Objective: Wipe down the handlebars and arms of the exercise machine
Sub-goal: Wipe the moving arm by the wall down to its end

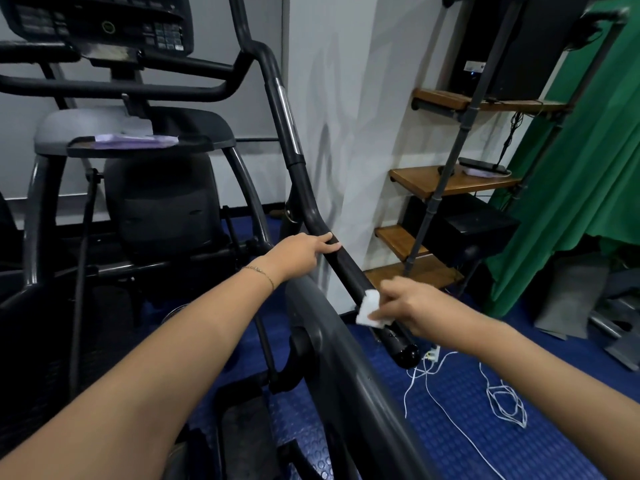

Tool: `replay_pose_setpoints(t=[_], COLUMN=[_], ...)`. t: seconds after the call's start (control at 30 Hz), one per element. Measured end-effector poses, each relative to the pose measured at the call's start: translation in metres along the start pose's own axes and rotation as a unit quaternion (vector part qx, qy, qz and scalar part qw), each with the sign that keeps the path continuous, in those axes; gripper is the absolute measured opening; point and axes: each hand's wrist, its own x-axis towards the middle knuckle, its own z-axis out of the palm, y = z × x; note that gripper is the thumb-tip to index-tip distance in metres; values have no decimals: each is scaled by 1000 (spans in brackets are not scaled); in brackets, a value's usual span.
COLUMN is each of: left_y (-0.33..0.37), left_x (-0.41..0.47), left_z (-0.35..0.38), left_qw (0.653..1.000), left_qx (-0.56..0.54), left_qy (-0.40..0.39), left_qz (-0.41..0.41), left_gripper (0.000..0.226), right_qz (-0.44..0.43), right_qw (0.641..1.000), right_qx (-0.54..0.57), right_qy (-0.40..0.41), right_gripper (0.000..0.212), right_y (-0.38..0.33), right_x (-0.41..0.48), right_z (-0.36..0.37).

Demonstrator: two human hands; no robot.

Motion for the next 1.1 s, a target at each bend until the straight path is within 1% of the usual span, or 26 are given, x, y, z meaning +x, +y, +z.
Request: replay_pose_setpoints(t=[0.07,0.13,0.27,0.33,0.5,0.63,0.77,0.93,1.03,1.1], left_y=[-2,-1,1,0,-1,4,7,10,14,15], left_x=[0,0,-1,-2,-1,-1,0,4,7,7], left_z=[2,4,3,4,4,0,-3,-3,-3,-3], left_qw=[1000,1000,1000,1000,1000,1000,999,998,998,998], left_qx=[-7,-10,-9,-16,-7,6,28,45,50,50], left_qy=[8,17,20,22,19,4,-14,-23,-18,-10], left_qz=[5,9,9,11,8,-1,-9,-26,-38,-37], left_gripper=[76,74,68,68,70,71,75,72,68,67], right_qz=[3,3,9,10,20,32,32,66,81,83], right_qw=[1000,999,1000,1000,999,999,997,986,980,978], right_qx=[27,41,7,2,47,30,27,92,137,158], right_qy=[6,4,-4,-1,9,26,71,121,122,112], right_gripper=[38,38,46,47,38,32,31,31,34,32], right_y=[-9,-9,1,1,-6,5,6,2,3,6], right_x=[-25,-29,1,1,-22,8,17,-15,-27,-30], right_z=[-1,-3,-1,1,-2,2,15,22,22,24])
